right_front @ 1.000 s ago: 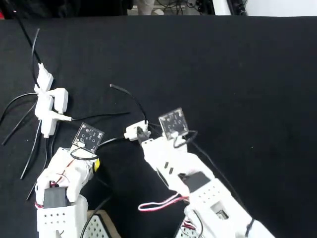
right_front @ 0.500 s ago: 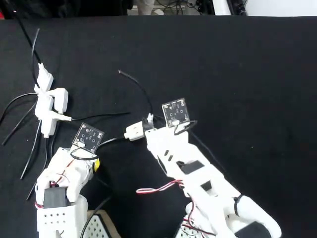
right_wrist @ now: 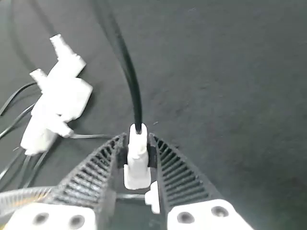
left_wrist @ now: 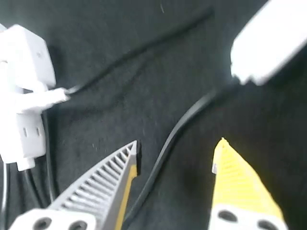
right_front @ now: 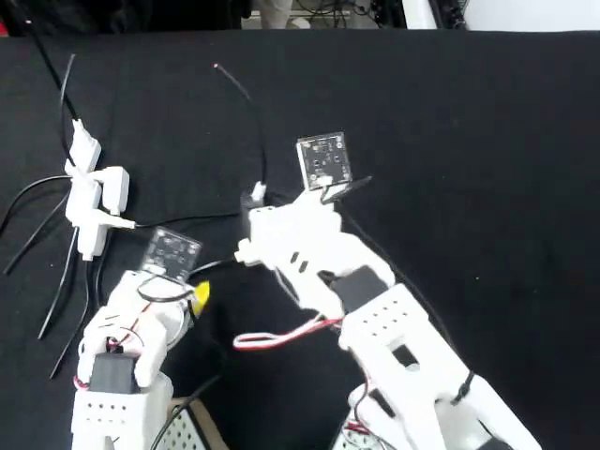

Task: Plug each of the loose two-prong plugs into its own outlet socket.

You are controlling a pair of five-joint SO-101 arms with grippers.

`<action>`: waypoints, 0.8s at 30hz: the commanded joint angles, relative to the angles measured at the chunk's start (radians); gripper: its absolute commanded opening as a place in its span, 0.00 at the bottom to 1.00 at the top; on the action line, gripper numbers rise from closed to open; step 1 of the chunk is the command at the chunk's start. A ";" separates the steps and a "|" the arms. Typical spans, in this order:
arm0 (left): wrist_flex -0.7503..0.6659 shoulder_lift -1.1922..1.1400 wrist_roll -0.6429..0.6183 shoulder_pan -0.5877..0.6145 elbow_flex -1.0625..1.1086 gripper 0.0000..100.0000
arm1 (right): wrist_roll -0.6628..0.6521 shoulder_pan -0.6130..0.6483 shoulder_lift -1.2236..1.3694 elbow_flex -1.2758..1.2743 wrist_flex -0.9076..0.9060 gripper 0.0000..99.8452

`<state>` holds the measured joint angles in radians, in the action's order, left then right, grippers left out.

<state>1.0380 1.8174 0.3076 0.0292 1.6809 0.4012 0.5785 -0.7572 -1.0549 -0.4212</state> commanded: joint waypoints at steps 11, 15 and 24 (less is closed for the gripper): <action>-0.183 0.008 -0.278 -0.257 -0.096 0.26 | 0.034 0.026 -0.159 -0.142 0.158 0.01; -0.258 0.008 -0.278 -0.288 -0.058 0.26 | 0.028 0.037 -0.159 -0.148 0.155 0.01; -0.270 0.008 -0.278 -0.245 -0.061 0.26 | 0.026 0.075 -0.160 -0.094 -0.028 0.01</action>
<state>0.7986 1.8174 0.0376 -0.2455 1.6318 0.4227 0.6429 -0.8892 -1.2098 -0.4028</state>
